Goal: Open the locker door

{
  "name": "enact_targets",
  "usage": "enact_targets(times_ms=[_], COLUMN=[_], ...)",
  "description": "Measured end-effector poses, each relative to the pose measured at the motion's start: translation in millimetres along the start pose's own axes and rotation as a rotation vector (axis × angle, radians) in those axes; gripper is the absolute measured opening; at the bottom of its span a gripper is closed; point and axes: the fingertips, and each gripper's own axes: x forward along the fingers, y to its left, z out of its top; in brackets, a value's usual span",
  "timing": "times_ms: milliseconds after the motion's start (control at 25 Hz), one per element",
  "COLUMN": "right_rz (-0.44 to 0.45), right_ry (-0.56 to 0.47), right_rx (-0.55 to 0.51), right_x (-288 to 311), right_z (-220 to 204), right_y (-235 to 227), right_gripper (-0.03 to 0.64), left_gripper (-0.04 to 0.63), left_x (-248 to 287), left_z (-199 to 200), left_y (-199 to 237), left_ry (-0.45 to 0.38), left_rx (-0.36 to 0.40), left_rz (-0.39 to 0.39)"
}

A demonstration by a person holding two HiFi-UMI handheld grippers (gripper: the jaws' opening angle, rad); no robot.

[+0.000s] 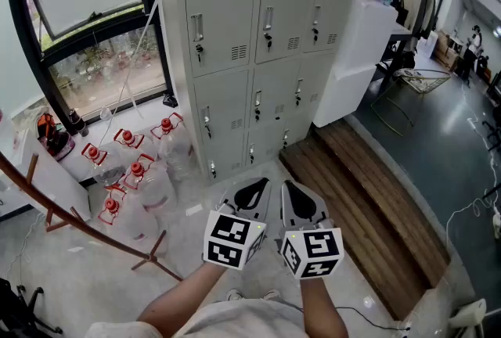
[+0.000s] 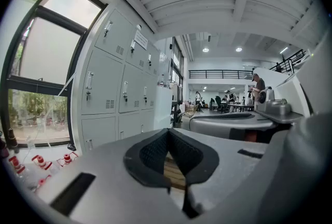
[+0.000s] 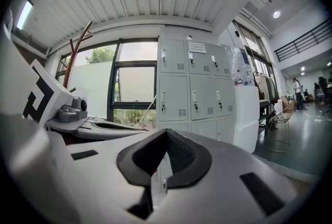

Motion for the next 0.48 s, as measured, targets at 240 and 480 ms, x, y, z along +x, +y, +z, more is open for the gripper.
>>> enact_targets(times_ms=[240,480], right_rz=[-0.025,-0.053], right_ry=[-0.009,-0.01], right_rx=[0.017,0.017], right_x=[6.8,14.6], right_z=[1.4,-0.2], right_y=[-7.4,-15.6], right_gripper=[0.0,0.0], left_gripper=[0.006,0.006], left_x=[9.4,23.0], left_z=[3.2,3.7], left_y=[3.0,4.2], left_ry=[-0.001,0.002], left_rx=[0.001,0.006], left_rz=[-0.019,-0.053])
